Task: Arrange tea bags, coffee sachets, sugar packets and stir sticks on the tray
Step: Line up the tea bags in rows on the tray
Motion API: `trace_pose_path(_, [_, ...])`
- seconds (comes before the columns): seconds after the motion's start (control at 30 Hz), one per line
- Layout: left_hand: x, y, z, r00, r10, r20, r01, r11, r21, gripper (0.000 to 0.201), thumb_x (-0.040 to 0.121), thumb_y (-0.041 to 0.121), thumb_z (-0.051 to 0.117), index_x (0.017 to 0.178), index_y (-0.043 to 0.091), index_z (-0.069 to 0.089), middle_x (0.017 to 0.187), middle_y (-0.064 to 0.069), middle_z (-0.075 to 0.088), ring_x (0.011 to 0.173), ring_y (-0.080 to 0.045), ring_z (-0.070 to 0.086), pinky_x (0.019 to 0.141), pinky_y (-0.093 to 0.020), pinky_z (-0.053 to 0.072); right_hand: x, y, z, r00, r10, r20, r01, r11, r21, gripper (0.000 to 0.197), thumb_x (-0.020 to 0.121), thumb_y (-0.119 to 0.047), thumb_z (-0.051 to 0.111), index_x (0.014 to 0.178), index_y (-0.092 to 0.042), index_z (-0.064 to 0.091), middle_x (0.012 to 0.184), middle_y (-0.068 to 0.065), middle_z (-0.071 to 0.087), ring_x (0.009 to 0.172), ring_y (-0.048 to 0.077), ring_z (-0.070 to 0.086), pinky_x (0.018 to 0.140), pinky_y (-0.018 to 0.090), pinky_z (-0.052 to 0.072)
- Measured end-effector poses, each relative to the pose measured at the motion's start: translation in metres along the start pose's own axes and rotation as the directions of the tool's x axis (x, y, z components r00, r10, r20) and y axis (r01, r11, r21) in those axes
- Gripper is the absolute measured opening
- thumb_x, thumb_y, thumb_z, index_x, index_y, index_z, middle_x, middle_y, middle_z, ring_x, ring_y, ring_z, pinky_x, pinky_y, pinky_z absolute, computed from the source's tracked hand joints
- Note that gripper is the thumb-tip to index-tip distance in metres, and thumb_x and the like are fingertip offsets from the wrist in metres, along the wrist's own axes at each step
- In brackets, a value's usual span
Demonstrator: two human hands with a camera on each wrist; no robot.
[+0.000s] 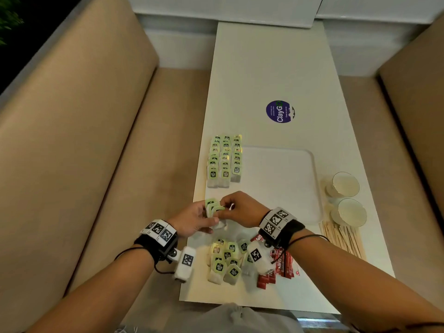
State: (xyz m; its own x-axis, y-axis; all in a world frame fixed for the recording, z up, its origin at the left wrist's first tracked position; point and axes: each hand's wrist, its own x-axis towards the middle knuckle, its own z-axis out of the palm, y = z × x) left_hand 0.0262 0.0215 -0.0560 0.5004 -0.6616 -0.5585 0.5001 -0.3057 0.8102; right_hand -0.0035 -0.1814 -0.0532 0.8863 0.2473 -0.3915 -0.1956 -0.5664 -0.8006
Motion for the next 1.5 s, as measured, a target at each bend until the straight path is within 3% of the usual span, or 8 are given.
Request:
trace_pose_path(0.17, [0.006, 0.011, 0.001, 0.998, 0.01, -0.06, -0.008, 1.0, 0.03, 0.019, 0.095, 0.002, 0.062, 0.111, 0.012, 0.059, 0.097, -0.003, 0.074, 0.083, -0.015, 0.072, 0.064, -0.022, 0.056, 0.001, 0.004, -0.011, 0.996, 0.049, -0.077, -0.049, 0.999, -0.003, 0.024, 0.087, -0.041, 0.077, 0.087, -0.017, 0.076, 0.083, -0.004, 0.071, 0.067, 0.001, 0.057, 0.068, 0.02, 0.046])
trace_pose_path(0.4, [0.013, 0.016, 0.001, 0.991, 0.021, -0.131, -0.01, 0.996, 0.085, 0.01, 0.096, 0.009, 0.064, 0.105, 0.013, 0.066, 0.09, -0.002, 0.074, 0.078, -0.014, 0.07, 0.057, -0.02, 0.052, 0.003, 0.005, -0.017, 0.991, 0.05, -0.123, -0.046, 0.998, 0.033, 0.028, 0.088, -0.042, 0.076, 0.086, -0.015, 0.072, 0.076, -0.008, 0.065, 0.062, -0.001, 0.054, 0.065, 0.02, 0.045])
trace_pose_path(0.53, [0.018, 0.021, 0.002, 0.979, 0.035, -0.199, -0.028, 0.999, 0.041, 0.015, 0.095, 0.018, 0.066, 0.109, 0.012, 0.069, 0.091, -0.002, 0.077, 0.079, -0.014, 0.07, 0.059, -0.019, 0.053, 0.003, 0.006, -0.02, 0.994, 0.056, -0.095, -0.053, 0.998, 0.032, 0.04, 0.088, -0.05, 0.072, 0.081, -0.011, 0.069, 0.079, 0.01, 0.067, 0.06, 0.007, 0.054, 0.065, 0.027, 0.048])
trace_pose_path(0.63, [0.025, 0.024, 0.0, 0.97, 0.023, -0.243, -0.017, 1.0, 0.026, 0.013, 0.097, 0.013, 0.064, 0.108, 0.007, 0.067, 0.086, -0.003, 0.075, 0.078, -0.016, 0.07, 0.059, -0.02, 0.053, 0.003, 0.009, -0.022, 0.997, 0.068, -0.031, -0.067, 0.997, 0.023, 0.042, 0.089, -0.049, 0.072, 0.079, -0.009, 0.068, 0.079, 0.014, 0.068, 0.06, 0.01, 0.059, 0.064, 0.027, 0.049])
trace_pose_path(0.8, [0.035, 0.027, 0.001, 0.962, 0.026, -0.272, -0.02, 0.999, 0.025, 0.014, 0.097, 0.011, 0.064, 0.11, 0.007, 0.066, 0.092, -0.011, 0.073, 0.075, -0.017, 0.069, 0.058, -0.02, 0.053, 0.007, 0.015, -0.027, 0.996, 0.087, -0.029, -0.087, 0.996, 0.017, 0.039, 0.094, -0.045, 0.068, 0.077, -0.009, 0.07, 0.069, 0.005, 0.07, 0.06, 0.01, 0.065, 0.059, 0.016, 0.047])
trace_pose_path(1.03, [0.054, 0.027, 0.0, 0.941, -0.042, -0.336, 0.022, 0.998, -0.064, 0.013, 0.097, 0.007, 0.062, 0.101, 0.019, 0.064, 0.087, -0.004, 0.068, 0.074, -0.016, 0.066, 0.063, -0.024, 0.055, 0.018, 0.034, -0.045, 0.975, 0.183, -0.124, -0.182, 0.983, 0.017, 0.033, 0.099, -0.034, 0.063, 0.076, -0.012, 0.07, 0.063, -0.008, 0.067, 0.055, 0.006, 0.061, 0.064, 0.025, 0.053])
trace_pose_path(1.23, [0.066, 0.024, -0.008, 0.946, -0.113, -0.305, 0.097, 0.993, -0.067, 0.022, 0.098, 0.0, 0.054, 0.112, 0.014, 0.06, 0.105, -0.009, 0.067, 0.089, -0.018, 0.068, 0.067, -0.025, 0.057, 0.032, 0.048, -0.053, 0.939, 0.305, -0.157, -0.309, 0.951, 0.001, 0.035, 0.1, -0.03, 0.062, 0.077, -0.005, 0.073, 0.062, -0.003, 0.066, 0.049, 0.007, 0.054, 0.057, 0.021, 0.046])
trace_pose_path(1.5, [0.07, 0.019, -0.013, 0.96, -0.083, -0.269, 0.074, 0.996, -0.044, 0.015, 0.099, 0.005, 0.057, 0.108, 0.015, 0.064, 0.109, -0.01, 0.073, 0.1, -0.024, 0.071, 0.07, -0.028, 0.057, 0.049, 0.051, -0.052, 0.9, 0.386, -0.203, -0.387, 0.921, 0.036, 0.037, 0.097, -0.029, 0.066, 0.063, -0.016, 0.069, 0.06, -0.002, 0.066, 0.056, 0.012, 0.059, 0.068, 0.03, 0.053])
